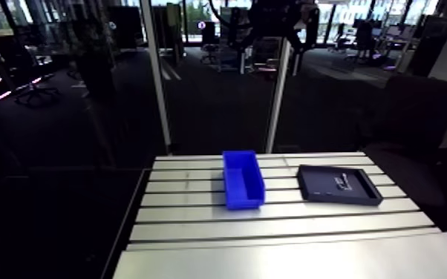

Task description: Pick up the M10 bolt from the tray and put it into the blue bin.

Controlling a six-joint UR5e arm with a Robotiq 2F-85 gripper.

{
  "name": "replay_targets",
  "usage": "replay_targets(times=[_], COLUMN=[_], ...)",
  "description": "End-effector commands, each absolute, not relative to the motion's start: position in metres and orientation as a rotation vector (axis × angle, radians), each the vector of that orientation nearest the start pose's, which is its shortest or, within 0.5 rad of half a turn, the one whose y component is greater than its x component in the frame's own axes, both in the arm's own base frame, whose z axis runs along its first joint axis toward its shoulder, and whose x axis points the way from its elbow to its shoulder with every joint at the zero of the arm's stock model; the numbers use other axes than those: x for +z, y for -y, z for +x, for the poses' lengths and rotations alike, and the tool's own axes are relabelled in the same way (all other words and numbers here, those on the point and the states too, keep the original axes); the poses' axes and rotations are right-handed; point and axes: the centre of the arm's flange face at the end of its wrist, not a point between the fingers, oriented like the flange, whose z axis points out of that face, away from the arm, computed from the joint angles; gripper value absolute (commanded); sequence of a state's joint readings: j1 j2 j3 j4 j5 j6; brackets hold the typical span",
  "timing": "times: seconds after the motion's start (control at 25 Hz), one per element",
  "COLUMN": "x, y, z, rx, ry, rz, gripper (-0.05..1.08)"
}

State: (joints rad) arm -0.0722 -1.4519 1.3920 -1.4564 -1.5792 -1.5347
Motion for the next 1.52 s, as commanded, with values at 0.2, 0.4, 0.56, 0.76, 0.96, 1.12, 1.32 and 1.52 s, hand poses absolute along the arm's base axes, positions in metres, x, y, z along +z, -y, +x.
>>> replay_targets(times=[0.2,0.4,0.56,0.76,0.96,1.12,1.32,1.52], x=[0.51,0.509,0.509,0.506,0.504,0.503,0.498,0.477], y=[0.11,0.11,0.11,0.109,0.102,0.058,0.02,-0.025], z=[-0.538,-0.538,-0.539,-0.539,-0.543,-0.557,-0.564,-0.573], rx=[0.002,0.002,0.005,0.026,0.03,0.027,0.031,0.032], ry=[-3.095,-3.092,-3.094,-3.09,-3.089,-3.122,-3.148,-3.143], rz=[0.184,0.184,0.184,0.181,0.186,0.294,0.26,0.245], gripper=[0.01,0.01,0.01,0.01,0.01,0.01,0.01,0.01])
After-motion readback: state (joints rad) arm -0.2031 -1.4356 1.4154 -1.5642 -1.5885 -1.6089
